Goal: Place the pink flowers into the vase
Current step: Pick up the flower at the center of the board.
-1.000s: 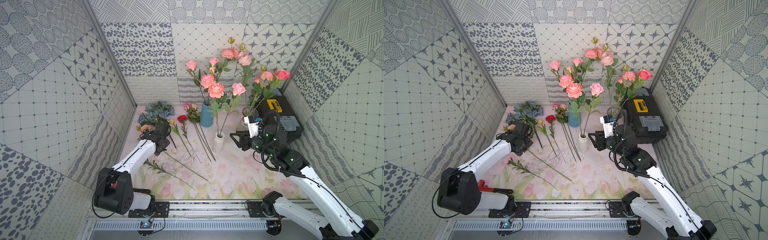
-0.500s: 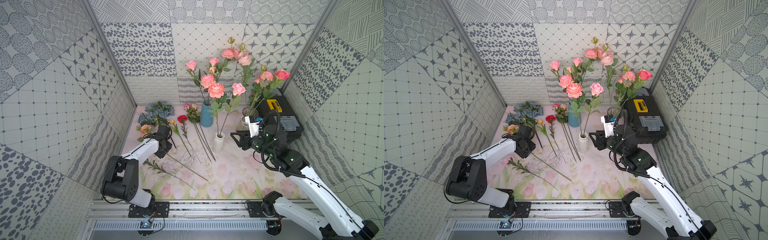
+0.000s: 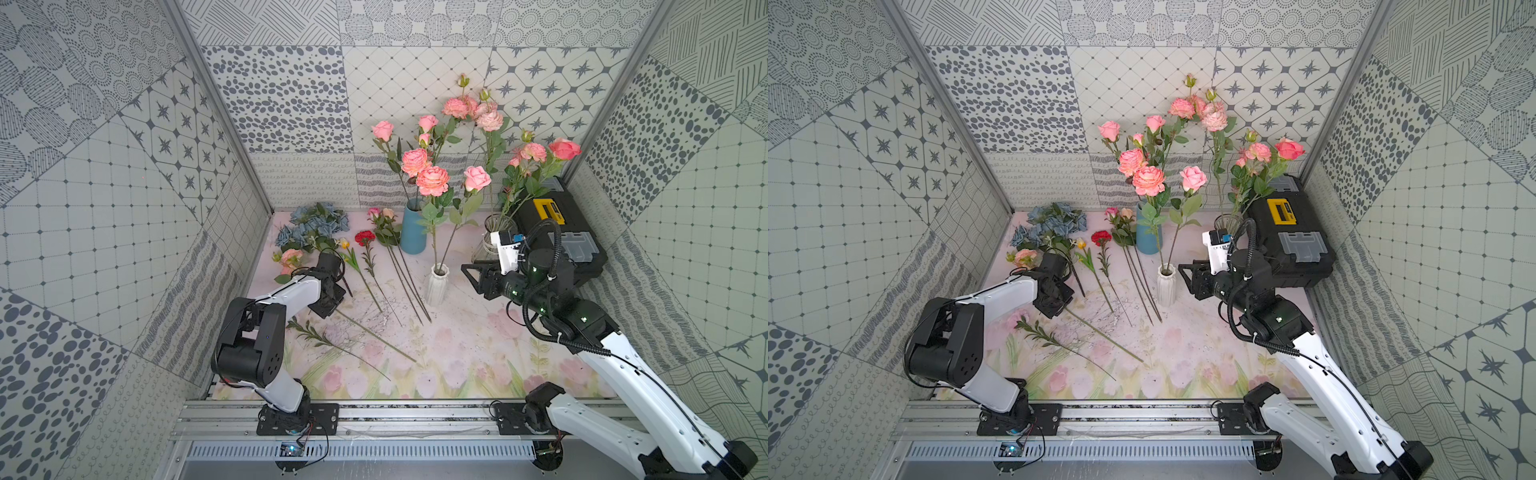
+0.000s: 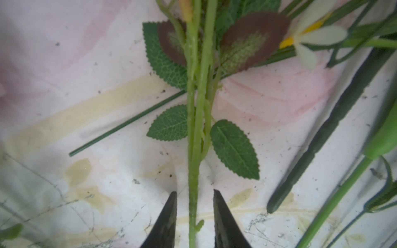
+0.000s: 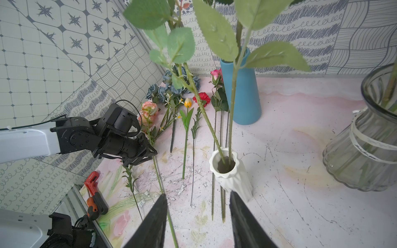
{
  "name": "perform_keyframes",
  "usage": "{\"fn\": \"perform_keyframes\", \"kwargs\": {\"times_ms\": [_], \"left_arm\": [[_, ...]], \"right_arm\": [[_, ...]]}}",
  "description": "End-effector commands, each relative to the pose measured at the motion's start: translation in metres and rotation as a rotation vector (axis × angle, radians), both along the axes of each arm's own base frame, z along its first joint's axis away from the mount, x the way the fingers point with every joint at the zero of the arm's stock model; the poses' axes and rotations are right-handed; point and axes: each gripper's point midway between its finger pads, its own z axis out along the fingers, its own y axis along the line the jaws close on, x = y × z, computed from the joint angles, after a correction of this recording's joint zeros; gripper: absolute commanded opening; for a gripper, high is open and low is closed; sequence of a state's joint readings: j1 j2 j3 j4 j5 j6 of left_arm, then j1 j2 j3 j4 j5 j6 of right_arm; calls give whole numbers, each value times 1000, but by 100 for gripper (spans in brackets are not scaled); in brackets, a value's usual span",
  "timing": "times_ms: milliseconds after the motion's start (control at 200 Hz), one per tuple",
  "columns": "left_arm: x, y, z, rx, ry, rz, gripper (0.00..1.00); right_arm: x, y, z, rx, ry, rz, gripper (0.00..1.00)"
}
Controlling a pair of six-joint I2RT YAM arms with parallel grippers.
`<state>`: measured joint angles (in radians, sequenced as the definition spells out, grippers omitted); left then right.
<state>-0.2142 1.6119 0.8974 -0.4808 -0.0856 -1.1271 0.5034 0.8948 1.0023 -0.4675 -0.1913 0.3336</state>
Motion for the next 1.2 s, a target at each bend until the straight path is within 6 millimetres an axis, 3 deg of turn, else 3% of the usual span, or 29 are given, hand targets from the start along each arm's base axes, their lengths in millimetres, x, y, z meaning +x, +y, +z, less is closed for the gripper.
{"fn": "perform_keyframes", "kwargs": {"times_ms": [0,800,961,1191], "left_arm": [[6,2,-1,-3,-14,18,28],[0,12,1,36,-15,51,4],[1,18,17,62,-62,70,0],[3,31,61,126,-170,72,0]], "right_arm": [[3,0,14,37,-36,-8,48],[3,-5,15,50,-37,-31,48],[3,-4,16,55,-37,-29,48],[2,-4,17,54,-40,-28,48]]}}
